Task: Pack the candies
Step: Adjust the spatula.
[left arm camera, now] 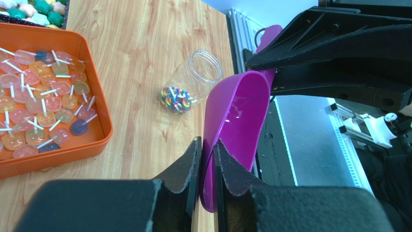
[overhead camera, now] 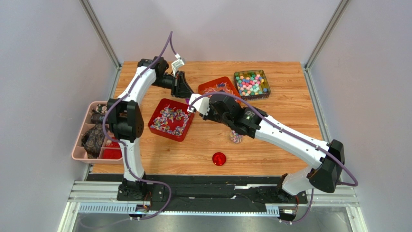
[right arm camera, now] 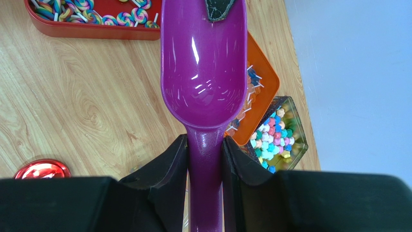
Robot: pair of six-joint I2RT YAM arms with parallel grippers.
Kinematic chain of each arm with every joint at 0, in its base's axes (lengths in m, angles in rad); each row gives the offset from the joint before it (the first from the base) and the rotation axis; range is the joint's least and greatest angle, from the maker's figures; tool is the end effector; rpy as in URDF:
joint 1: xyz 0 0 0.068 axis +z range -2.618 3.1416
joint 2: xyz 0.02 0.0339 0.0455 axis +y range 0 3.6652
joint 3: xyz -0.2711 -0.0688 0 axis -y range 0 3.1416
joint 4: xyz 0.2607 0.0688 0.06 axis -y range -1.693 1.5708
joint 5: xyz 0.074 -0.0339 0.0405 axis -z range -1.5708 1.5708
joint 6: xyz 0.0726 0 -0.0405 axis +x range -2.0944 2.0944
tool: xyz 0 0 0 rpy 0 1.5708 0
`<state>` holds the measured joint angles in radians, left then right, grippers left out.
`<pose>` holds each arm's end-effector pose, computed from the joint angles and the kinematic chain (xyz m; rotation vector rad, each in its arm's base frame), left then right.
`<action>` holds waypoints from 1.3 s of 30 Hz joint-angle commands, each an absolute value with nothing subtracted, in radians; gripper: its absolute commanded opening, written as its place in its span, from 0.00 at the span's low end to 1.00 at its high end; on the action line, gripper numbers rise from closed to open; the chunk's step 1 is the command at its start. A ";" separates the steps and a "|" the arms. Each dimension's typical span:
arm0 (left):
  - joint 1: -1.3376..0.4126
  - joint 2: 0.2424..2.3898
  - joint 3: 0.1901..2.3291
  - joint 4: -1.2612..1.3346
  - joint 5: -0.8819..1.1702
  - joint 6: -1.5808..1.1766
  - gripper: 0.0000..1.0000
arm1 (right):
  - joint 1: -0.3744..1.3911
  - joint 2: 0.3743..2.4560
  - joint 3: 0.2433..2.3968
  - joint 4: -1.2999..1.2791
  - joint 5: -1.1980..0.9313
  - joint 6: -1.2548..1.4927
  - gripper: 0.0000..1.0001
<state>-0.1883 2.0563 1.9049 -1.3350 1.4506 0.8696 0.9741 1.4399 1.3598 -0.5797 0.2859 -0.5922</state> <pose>0.3993 -0.1495 0.2909 1.0923 1.7179 -1.6711 0.2208 0.2886 0.3332 -1.4396 1.6656 -0.1062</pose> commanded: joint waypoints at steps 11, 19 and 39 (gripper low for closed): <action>-0.193 1.985 1.888 -1.629 1.497 0.908 0.00 | 0.884 1.391 1.480 -0.663 0.086 -0.565 0.57; -0.193 1.971 1.885 -1.631 1.500 0.911 0.00 | 0.862 1.387 1.448 -0.695 -0.050 -0.578 0.56; -0.193 1.959 1.868 -1.626 1.508 0.913 0.00 | 0.848 1.462 1.405 -0.512 0.057 -0.531 0.42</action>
<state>-0.1894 2.0193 1.8702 -1.3495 1.4536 0.8696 0.8555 1.4647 1.4006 -0.6079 0.0380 -0.5686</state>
